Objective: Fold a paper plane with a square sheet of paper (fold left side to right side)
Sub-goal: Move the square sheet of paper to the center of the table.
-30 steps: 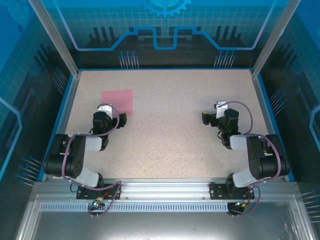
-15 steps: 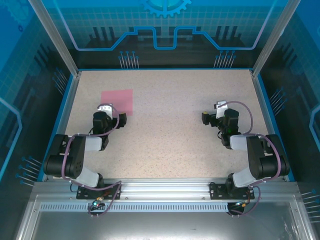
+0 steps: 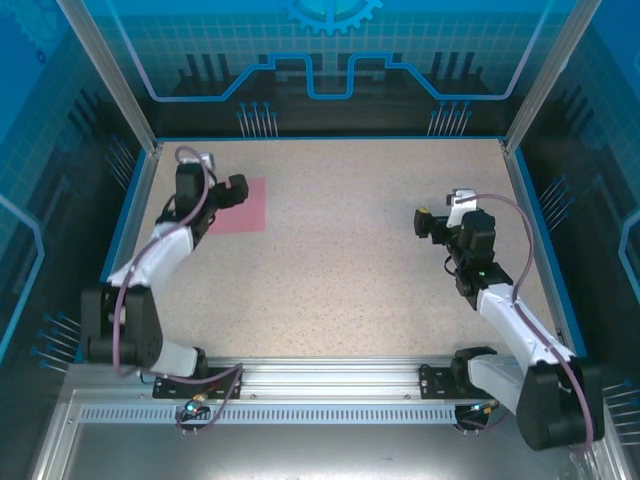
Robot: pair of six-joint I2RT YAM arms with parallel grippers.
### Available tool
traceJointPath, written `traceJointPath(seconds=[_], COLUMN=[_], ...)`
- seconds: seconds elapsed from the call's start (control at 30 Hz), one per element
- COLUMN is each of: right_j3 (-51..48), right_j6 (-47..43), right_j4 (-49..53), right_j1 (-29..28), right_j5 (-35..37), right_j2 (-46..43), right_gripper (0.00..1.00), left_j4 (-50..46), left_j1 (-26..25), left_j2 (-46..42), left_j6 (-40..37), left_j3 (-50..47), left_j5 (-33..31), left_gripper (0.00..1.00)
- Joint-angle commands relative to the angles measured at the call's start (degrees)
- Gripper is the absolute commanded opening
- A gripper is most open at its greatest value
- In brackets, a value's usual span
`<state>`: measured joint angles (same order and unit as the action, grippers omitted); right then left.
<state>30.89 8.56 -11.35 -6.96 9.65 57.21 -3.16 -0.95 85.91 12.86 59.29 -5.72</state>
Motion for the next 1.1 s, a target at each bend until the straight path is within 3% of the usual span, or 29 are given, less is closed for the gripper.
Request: traceJointPath(seconds=[0.0,0.23,0.33,0.73,0.8,1.07], right_j3=[1.0,1.2,1.5,1.3,1.1,0.7], right_j6=[7.0,10.8,11.4,12.6,13.0,13.7], right_j4=[12.9,19.6,21.6,25.4,25.8,27.2], right_j1=[-4.1,-12.4,-14.0,-15.1,-15.2,-15.3], right_j5=[1.9,7.0,8.7,10.1,10.1,10.7], right_j2=[-4.4,-11.2,-12.9,-16.1,-16.5,-17.9], right_gripper=[0.99,0.99,0.99,0.99,0.99,0.99], left_j4=[-19.6,-31.0,-34.7,-38.2,-38.7,-37.3], left_j1=[0.1,-0.5,-0.8,-3.9,-4.9,-9.9], left_j2=[10.7,29.8,34.6,40.6,40.5,37.7], left_j6=[3.7,4.5,5.6,6.1,6.1,7.5], left_j3=[11.4,31.1,35.1,36.1,35.5,28.6], left_j5=[2.8,0.5,-0.2,4.5,3.7,8.7], left_gripper=[0.99,0.99,0.99,0.99,0.93,0.96])
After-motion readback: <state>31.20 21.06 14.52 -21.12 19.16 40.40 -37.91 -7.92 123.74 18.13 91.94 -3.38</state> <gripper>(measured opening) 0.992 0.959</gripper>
